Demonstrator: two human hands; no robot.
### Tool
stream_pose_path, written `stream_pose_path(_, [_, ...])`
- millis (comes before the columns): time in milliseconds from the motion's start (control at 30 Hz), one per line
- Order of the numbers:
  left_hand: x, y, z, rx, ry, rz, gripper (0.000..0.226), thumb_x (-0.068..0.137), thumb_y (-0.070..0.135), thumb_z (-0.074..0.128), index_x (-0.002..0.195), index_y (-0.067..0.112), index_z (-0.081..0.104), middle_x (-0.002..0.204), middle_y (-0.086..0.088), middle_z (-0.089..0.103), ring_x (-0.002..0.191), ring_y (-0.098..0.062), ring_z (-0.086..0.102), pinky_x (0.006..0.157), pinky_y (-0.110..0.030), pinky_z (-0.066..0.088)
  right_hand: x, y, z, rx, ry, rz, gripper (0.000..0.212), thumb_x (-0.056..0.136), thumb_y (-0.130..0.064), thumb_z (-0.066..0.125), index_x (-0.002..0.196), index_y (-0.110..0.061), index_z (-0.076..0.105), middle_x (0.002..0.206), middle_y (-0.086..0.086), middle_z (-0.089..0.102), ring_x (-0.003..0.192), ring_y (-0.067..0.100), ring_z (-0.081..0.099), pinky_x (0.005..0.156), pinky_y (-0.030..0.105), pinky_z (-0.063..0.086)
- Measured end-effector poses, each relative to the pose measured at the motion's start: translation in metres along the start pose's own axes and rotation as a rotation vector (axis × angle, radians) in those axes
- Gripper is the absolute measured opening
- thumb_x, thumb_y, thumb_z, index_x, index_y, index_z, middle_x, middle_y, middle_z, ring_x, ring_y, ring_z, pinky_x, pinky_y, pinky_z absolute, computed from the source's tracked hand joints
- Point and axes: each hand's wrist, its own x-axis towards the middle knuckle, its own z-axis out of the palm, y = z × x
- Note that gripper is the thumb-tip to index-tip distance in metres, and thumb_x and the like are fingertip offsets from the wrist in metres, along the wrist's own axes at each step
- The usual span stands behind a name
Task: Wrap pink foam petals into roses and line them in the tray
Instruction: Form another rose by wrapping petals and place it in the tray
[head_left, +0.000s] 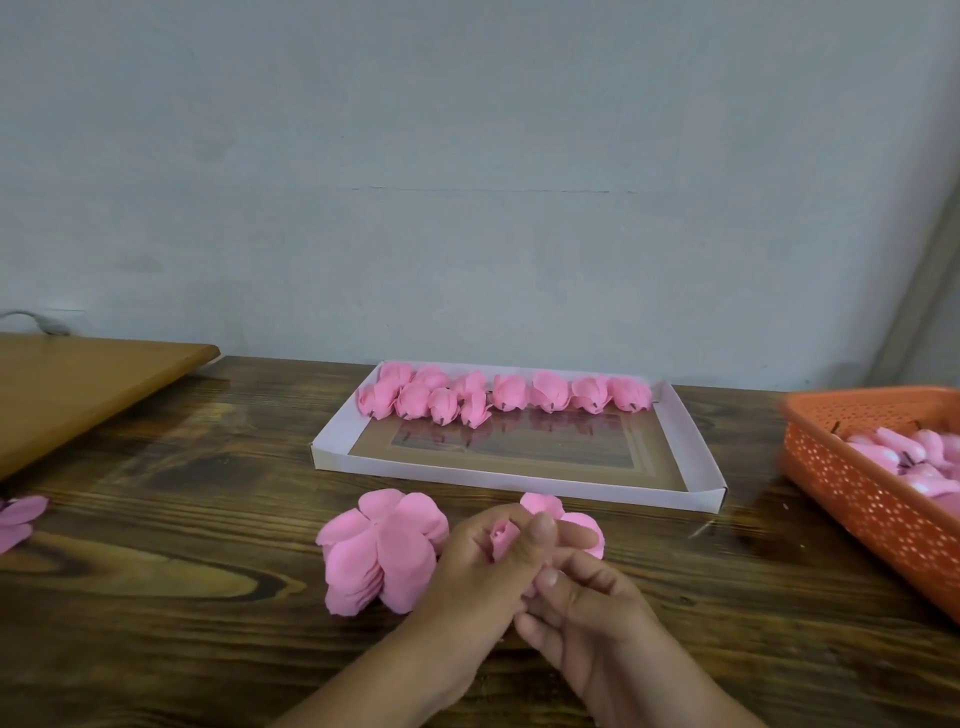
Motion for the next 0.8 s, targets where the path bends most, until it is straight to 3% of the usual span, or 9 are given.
stream_pose_path(67, [0.001,0.002,-0.005,0.005,-0.082,0.008,0.049,0.065,0.074,0.078,0.082,0.028,0.077,0.114,-0.006,0.076,0.11,-0.026,0.071,0.085,-0.045,0.059,-0.001,-0.004,0.0,0.057,-0.037,0.02,0.031,0.068,-0.015,0.078,0.096,-0.002,0.078,0.076,0.013,0.069,0.065,0.018,0.068,0.06,0.024,0.058])
stream_pose_path(200, [0.001,0.007,-0.016,0.016,-0.21,0.017,0.039,0.069,0.061,0.083,0.094,0.031,0.077,0.118,-0.001,0.074,0.095,-0.02,0.07,0.079,-0.037,0.055,-0.004,-0.014,-0.002,0.125,-0.123,0.062,0.058,0.056,-0.022,0.093,0.108,-0.005,0.075,0.074,0.012,0.065,0.062,0.016,0.065,0.061,0.024,0.058])
stream_pose_path(367, [0.002,0.009,-0.022,0.026,-0.296,0.038,0.045,0.076,0.055,0.081,0.108,0.024,0.076,0.107,0.0,0.075,0.077,-0.009,0.066,0.081,-0.046,0.048,-0.007,-0.021,-0.001,0.278,-0.203,0.135,0.05,0.059,-0.012,0.093,0.105,-0.003,0.075,0.076,0.017,0.061,0.062,0.02,0.064,0.059,0.026,0.058])
stream_pose_path(467, [0.003,0.011,-0.025,0.036,-0.329,0.03,0.05,0.075,0.056,0.081,0.111,0.022,0.076,0.094,-0.002,0.074,0.072,-0.009,0.066,0.075,-0.036,0.052,-0.008,-0.022,-0.001,0.277,-0.214,0.157,0.048,0.06,-0.014,0.093,0.103,-0.005,0.074,0.073,0.017,0.058,0.058,0.02,0.062,0.055,0.027,0.055])
stream_pose_path(633, [0.006,0.005,-0.026,0.043,-0.281,0.061,0.051,0.074,0.053,0.084,0.11,0.019,0.077,0.081,-0.005,0.071,0.069,-0.013,0.064,0.067,-0.03,0.054,-0.004,-0.019,-0.005,0.198,-0.159,0.156,0.04,0.073,-0.027,0.082,0.109,-0.01,0.075,0.075,0.015,0.061,0.059,0.018,0.061,0.058,0.026,0.056])
stream_pose_path(733, [0.007,0.003,-0.025,0.047,-0.184,0.092,0.049,0.07,0.055,0.086,0.104,0.02,0.079,0.093,-0.005,0.077,0.079,-0.016,0.07,0.068,-0.027,0.057,0.0,-0.016,-0.007,0.148,-0.074,0.106,0.047,0.078,-0.033,0.071,0.118,-0.009,0.072,0.083,0.019,0.068,0.066,0.019,0.067,0.063,0.026,0.059])
stream_pose_path(800, [0.008,0.001,-0.023,0.091,-0.132,0.134,0.044,0.072,0.052,0.085,0.104,0.022,0.079,0.103,-0.007,0.078,0.095,-0.02,0.073,0.078,-0.034,0.062,0.001,-0.013,-0.008,0.123,-0.048,0.069,0.053,0.079,-0.033,0.067,0.123,-0.002,0.067,0.094,0.021,0.069,0.073,0.019,0.069,0.069,0.025,0.06])
